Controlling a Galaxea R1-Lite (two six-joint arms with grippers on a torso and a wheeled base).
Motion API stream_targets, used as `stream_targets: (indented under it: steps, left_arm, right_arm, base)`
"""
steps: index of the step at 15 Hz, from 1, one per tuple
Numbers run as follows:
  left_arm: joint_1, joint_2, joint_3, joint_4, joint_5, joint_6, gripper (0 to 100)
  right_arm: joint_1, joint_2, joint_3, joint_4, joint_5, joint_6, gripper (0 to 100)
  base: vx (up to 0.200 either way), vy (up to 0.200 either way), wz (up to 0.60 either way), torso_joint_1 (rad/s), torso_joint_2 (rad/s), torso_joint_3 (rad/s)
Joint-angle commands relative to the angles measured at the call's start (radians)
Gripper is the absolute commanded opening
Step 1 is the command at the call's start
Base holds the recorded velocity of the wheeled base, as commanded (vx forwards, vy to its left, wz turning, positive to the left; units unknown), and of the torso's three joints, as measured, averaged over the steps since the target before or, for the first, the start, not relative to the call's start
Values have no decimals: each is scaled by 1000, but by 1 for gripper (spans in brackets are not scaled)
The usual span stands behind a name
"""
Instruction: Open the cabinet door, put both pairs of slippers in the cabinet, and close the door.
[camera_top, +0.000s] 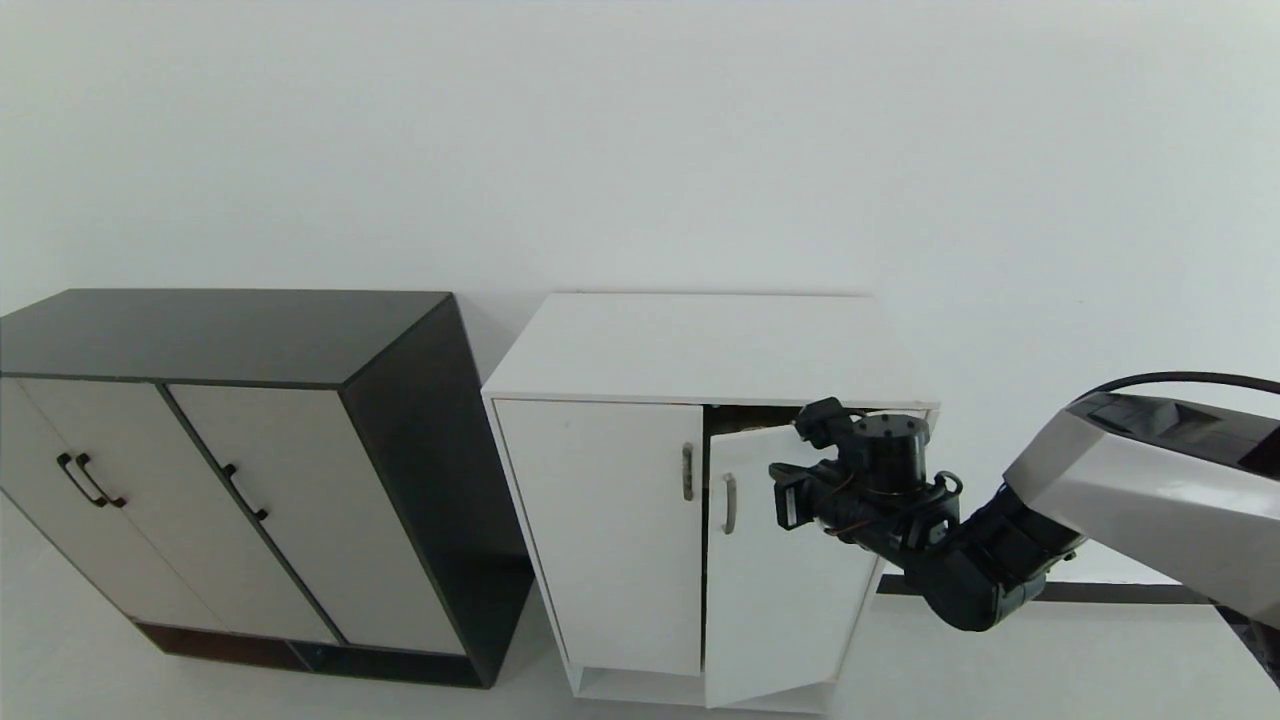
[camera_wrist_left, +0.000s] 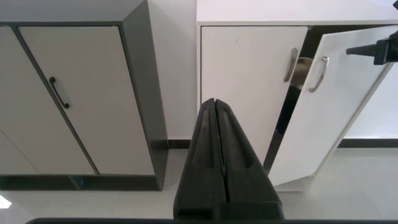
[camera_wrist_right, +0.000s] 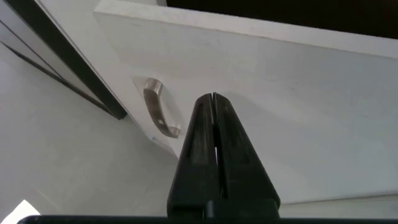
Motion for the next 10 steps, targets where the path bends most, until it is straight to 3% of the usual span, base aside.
stream_targets:
  steps: [1, 10]
  left_arm:
    - [0, 0, 0, 0, 0, 0, 0]
    - [0, 0, 0, 0, 0, 0, 0]
  right_arm:
    - [-5, 20, -36, 15, 0, 0, 0]
    - [-38, 58, -170, 90, 2, 0, 0]
  base:
    - [0, 0, 0, 0, 0, 0]
    - [0, 0, 0, 0, 0, 0]
